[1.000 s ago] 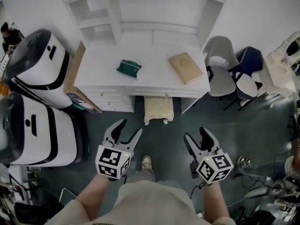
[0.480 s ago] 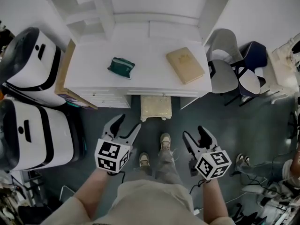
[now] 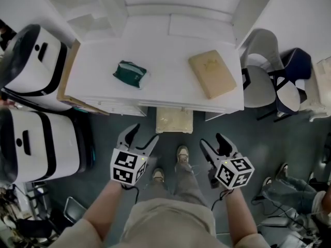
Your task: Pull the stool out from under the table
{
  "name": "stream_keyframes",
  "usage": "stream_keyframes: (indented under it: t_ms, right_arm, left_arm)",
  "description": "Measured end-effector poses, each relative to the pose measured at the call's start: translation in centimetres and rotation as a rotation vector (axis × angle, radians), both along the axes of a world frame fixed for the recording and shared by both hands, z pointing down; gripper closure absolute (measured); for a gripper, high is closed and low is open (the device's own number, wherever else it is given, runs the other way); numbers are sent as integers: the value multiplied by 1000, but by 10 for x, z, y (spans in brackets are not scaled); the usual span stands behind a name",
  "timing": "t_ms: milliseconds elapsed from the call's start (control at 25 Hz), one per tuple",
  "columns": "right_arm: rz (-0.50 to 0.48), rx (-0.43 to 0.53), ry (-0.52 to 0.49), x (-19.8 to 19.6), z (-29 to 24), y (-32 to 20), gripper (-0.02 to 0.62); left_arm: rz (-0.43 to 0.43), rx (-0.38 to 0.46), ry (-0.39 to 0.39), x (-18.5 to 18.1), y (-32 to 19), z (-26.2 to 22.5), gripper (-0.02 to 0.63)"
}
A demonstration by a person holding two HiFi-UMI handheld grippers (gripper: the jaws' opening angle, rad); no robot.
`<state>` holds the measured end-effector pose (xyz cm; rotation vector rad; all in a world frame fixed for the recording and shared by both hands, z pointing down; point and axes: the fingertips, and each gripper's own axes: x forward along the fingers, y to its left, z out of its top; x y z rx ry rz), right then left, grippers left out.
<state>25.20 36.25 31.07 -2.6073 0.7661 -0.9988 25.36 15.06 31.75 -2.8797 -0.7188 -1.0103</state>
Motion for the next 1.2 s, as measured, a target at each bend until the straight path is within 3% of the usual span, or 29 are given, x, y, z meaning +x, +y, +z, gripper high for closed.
stream_keyframes:
  t_ms: [320, 480, 680, 1200]
  right_arm:
    - [-46, -5, -88, 44, 88, -2, 291]
    - [-39, 0, -109, 55, 119, -2, 291]
    - [-15, -3, -140, 64, 169, 2, 291]
    - [11, 20, -174, 88, 294, 0, 281]
  left_arm:
    - [-47, 7, -98, 35, 3, 94, 301]
    - [-89, -34, -142, 44, 3, 133, 298]
    - [-92, -19, -168, 55, 2, 184, 291]
    - [-100, -79, -269, 76, 0, 320, 258]
